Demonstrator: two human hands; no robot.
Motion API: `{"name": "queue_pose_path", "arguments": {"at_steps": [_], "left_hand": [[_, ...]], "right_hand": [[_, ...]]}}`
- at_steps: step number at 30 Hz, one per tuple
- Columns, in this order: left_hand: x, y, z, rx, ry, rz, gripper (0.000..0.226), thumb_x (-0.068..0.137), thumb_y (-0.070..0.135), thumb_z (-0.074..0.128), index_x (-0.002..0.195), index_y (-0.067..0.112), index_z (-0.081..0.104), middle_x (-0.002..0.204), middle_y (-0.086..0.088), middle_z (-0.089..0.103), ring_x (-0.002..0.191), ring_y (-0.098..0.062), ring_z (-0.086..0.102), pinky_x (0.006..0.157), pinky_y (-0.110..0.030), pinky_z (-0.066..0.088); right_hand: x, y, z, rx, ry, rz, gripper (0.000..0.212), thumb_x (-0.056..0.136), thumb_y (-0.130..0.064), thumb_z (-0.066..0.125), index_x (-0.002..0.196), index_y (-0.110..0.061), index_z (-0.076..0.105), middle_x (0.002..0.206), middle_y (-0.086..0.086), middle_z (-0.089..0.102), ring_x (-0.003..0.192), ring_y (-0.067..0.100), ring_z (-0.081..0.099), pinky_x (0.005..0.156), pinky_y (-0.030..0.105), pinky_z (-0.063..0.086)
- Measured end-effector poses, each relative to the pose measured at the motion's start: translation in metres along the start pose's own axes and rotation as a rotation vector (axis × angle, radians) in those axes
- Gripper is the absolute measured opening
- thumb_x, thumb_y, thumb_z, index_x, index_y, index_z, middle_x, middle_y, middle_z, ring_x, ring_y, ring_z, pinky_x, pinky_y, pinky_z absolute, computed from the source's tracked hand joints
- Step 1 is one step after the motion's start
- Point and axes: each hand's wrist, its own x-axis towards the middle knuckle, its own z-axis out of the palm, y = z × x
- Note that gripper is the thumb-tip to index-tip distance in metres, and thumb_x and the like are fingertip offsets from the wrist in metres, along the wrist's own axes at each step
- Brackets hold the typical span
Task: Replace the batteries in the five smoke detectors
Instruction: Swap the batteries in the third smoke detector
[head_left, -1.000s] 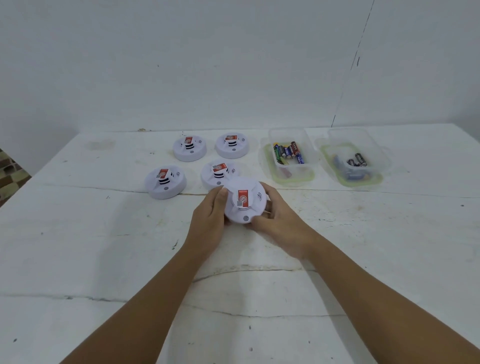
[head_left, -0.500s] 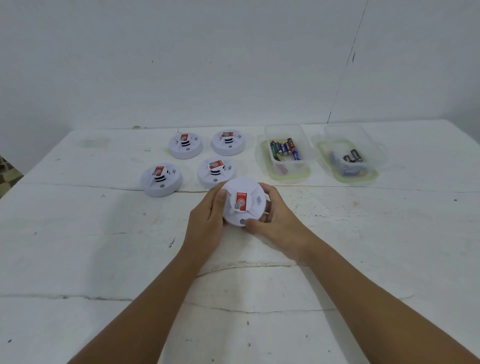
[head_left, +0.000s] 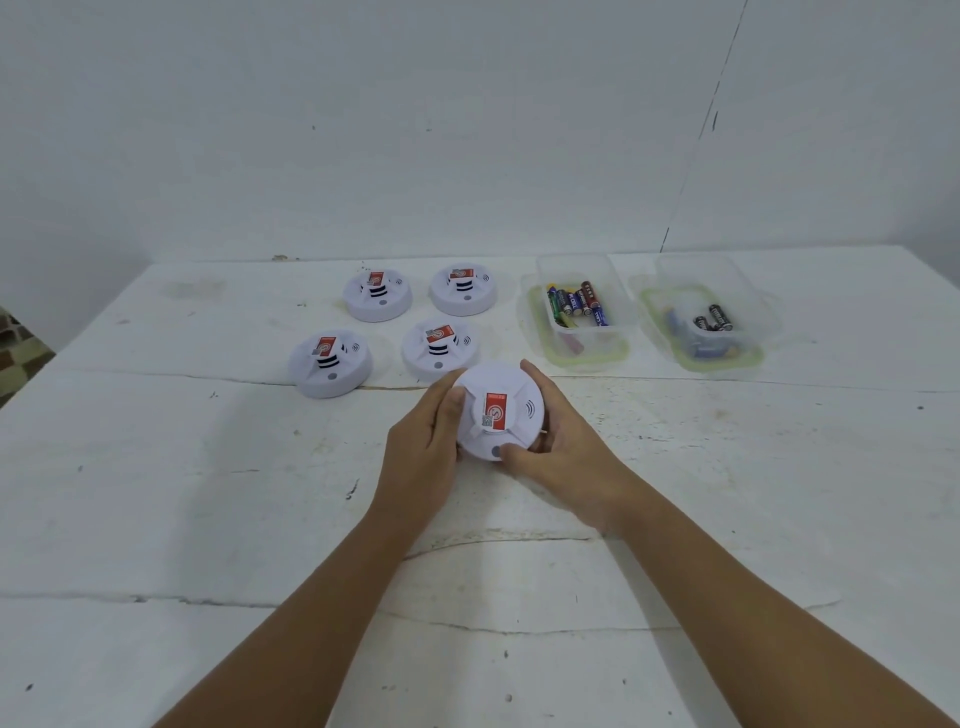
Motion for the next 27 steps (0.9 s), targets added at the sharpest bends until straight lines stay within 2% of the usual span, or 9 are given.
{"name": "queue_pose_path", "arguments": {"at_steps": [5,8,10,16,21,25,27], "left_hand": [[-0.0005,0.0038,0.0005,-0.004,0.004,-0.018,0.039,0.11,0.038,0.044,0.143,0.027,0.06,0.129,0.016,0.067,0.111,0.018,0.058,0.084,-0.002,0.046],[-0.0004,0.0036,0.001,0.012,0.003,-0.016,0.039,0.109,0.039,0.043,0.143,0.028,0.06,0.126,0.022,0.066,0.111,0.02,0.056,0.084,0.0,0.044],[-0.0004,0.0034,0.001,0.019,0.005,-0.014,0.038,0.11,0.039,0.043,0.142,0.029,0.061,0.125,0.024,0.066,0.112,0.019,0.057,0.086,-0.002,0.044],[-0.0009,0.0017,0.001,0.022,-0.006,-0.01,0.041,0.109,0.042,0.042,0.144,0.029,0.059,0.134,0.015,0.068,0.12,0.005,0.06,0.1,-0.014,0.049],[-0.0006,0.0038,0.0007,0.02,-0.007,-0.001,0.042,0.109,0.042,0.042,0.144,0.027,0.06,0.134,0.012,0.068,0.121,0.001,0.061,0.102,-0.016,0.049],[-0.0003,0.0021,0.0004,0.024,-0.01,0.009,0.041,0.109,0.043,0.042,0.143,0.029,0.06,0.134,0.014,0.068,0.122,0.001,0.061,0.103,-0.019,0.05],[-0.0002,0.0012,0.0005,0.024,-0.006,0.004,0.04,0.109,0.043,0.042,0.143,0.029,0.06,0.133,0.014,0.068,0.121,0.001,0.061,0.101,-0.019,0.051]], "right_hand": [[0.0012,-0.0015,0.0,-0.037,-0.007,-0.004,0.106,0.086,-0.008,0.076,0.167,-0.033,0.012,0.155,-0.017,0.049,0.134,0.001,0.056,0.112,0.044,0.051],[0.0025,-0.0023,-0.0017,-0.055,-0.02,-0.005,0.106,0.087,-0.008,0.076,0.167,-0.033,0.011,0.155,-0.019,0.047,0.133,-0.003,0.055,0.113,0.041,0.05],[0.0038,-0.0033,-0.0033,-0.052,-0.034,0.007,0.105,0.09,-0.003,0.074,0.167,-0.034,0.01,0.152,-0.021,0.048,0.131,-0.004,0.057,0.111,0.038,0.051],[0.0024,-0.0025,-0.0041,-0.1,-0.031,0.006,0.104,0.091,-0.004,0.075,0.167,-0.034,0.01,0.146,-0.029,0.045,0.126,-0.016,0.052,0.101,0.018,0.051],[0.0028,-0.0021,-0.004,-0.117,-0.02,-0.001,0.106,0.09,-0.006,0.076,0.167,-0.033,0.009,0.145,-0.031,0.045,0.128,-0.014,0.053,0.109,0.026,0.05],[0.0016,-0.0032,-0.0042,-0.109,-0.037,0.0,0.106,0.091,-0.004,0.075,0.167,-0.034,0.007,0.139,-0.036,0.046,0.124,-0.016,0.055,0.099,0.017,0.051],[0.0018,-0.0024,-0.0043,-0.1,-0.037,0.005,0.106,0.091,-0.003,0.075,0.167,-0.034,0.007,0.138,-0.037,0.047,0.122,-0.015,0.057,0.097,0.018,0.052]]}}
